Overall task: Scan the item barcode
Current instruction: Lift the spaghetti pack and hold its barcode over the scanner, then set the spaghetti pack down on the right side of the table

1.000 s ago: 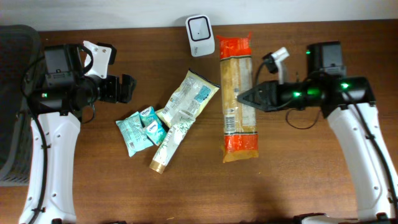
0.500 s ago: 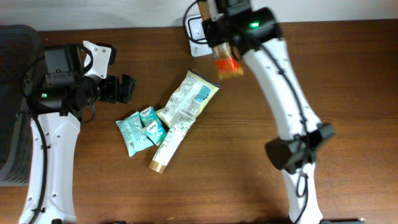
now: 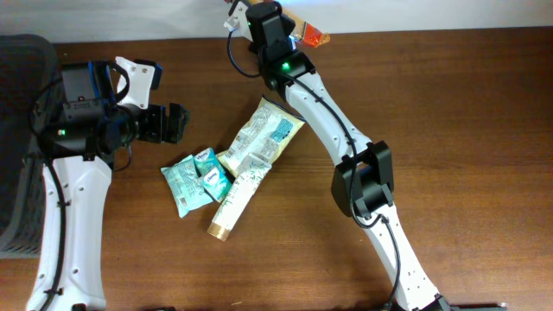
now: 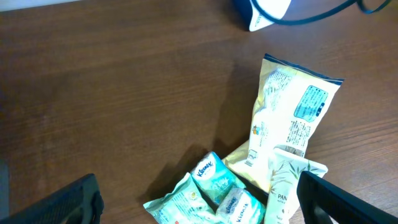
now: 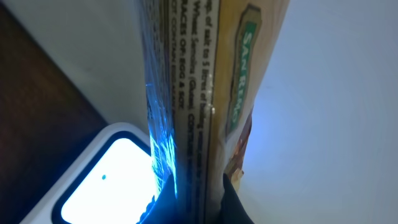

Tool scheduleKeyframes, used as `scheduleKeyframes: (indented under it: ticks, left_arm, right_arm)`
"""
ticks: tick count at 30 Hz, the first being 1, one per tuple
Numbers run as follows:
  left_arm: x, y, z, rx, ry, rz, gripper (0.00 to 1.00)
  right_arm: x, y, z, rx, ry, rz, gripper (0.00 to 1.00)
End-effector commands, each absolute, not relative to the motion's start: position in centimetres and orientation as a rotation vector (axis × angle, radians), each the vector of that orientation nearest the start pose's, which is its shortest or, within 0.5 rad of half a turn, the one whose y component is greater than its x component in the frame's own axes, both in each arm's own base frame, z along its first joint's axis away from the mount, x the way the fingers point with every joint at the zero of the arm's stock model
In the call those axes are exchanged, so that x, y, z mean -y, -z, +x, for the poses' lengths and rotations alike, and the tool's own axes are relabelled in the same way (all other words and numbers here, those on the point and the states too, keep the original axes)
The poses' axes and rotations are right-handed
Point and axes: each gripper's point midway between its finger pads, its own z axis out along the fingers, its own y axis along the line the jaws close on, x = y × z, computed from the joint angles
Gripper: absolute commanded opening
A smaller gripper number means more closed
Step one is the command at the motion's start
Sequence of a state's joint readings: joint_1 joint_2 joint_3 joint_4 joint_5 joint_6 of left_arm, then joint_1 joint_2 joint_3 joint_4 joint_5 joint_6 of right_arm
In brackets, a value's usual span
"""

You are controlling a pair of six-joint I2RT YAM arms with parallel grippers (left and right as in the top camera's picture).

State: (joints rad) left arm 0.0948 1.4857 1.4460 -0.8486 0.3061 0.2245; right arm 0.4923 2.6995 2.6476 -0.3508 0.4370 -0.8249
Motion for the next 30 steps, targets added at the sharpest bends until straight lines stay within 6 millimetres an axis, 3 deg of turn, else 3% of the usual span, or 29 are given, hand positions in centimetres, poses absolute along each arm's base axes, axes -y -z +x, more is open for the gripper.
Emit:
scheduleKeyframes:
  ticks: [1, 10, 14, 16, 18, 20, 22, 23, 24, 25, 26, 29, 30]
  left_arm:
    - [1.4, -25.4, 39.7, -2.367, 0.218, 0.310, 0.99]
    - [1.4, -25.4, 39.7, -2.367, 0.218, 0.310, 0.99]
    - [1.4, -25.4, 39.7, -2.367, 0.218, 0.310, 0.99]
    - [1.4, -25.4, 39.7, -2.367, 0.218, 0.310, 0.99]
    - [1.4, -25.4, 39.7, -2.367, 0.218, 0.310, 0.99]
    - [1.4, -25.4, 39.7, -2.367, 0.218, 0.310, 0.99]
    - [1.4, -25.4, 39.7, -2.367, 0.218, 0.310, 0.99]
    - [1.4, -25.4, 39.7, -2.367, 0.218, 0.310, 0.99]
    - [1.4, -25.4, 39.7, -2.367, 0.218, 0.310, 0.99]
    - [1.4, -25.4, 39.7, -2.367, 0.218, 0.310, 0.99]
    - [1.4, -25.4, 39.7, -2.367, 0.218, 0.310, 0.99]
    - [1.4, -25.4, 39.7, -2.367, 0.218, 0.310, 0.99]
    - [1.4, -25.4, 39.7, -2.367, 0.218, 0.310, 0.99]
  right_arm:
    - [-27.7, -23.3, 67.0, -1.642, 0.632, -0.899, 0.04]
    - [-28.6, -24.7, 66.8, -1.604, 0.569, -0.888, 0.04]
    - [-28.2, -29.7, 64.5, -1.650, 0.410, -0.794, 0.04]
    - [-26.7, -33.1, 62.0, -1.727, 0.315, -0.699, 0.04]
    - [-25.0, -36.9, 58.1, -1.825, 0.148, -0.585, 0.04]
    - [-23.8, -39.0, 55.0, -1.893, 0.004, -0.531, 0.04]
    - [-20.3, -40.6, 50.2, -2.033, -0.131, -0.428, 0.04]
    - [-17.1, -40.6, 47.5, -2.136, -0.149, -0.343, 0.04]
    - [-15.3, -40.3, 46.1, -2.197, -0.158, -0.309, 0.04]
    - [-13.7, -39.4, 44.8, -2.272, -0.181, -0.291, 0.04]
    - [-11.7, -37.2, 43.4, -2.394, -0.236, -0.273, 0.04]
    - [-8.7, -32.5, 42.6, -2.600, -0.284, -0.250, 0.04]
    - [-7.5, -29.7, 43.0, -2.690, -0.339, -0.229, 0.04]
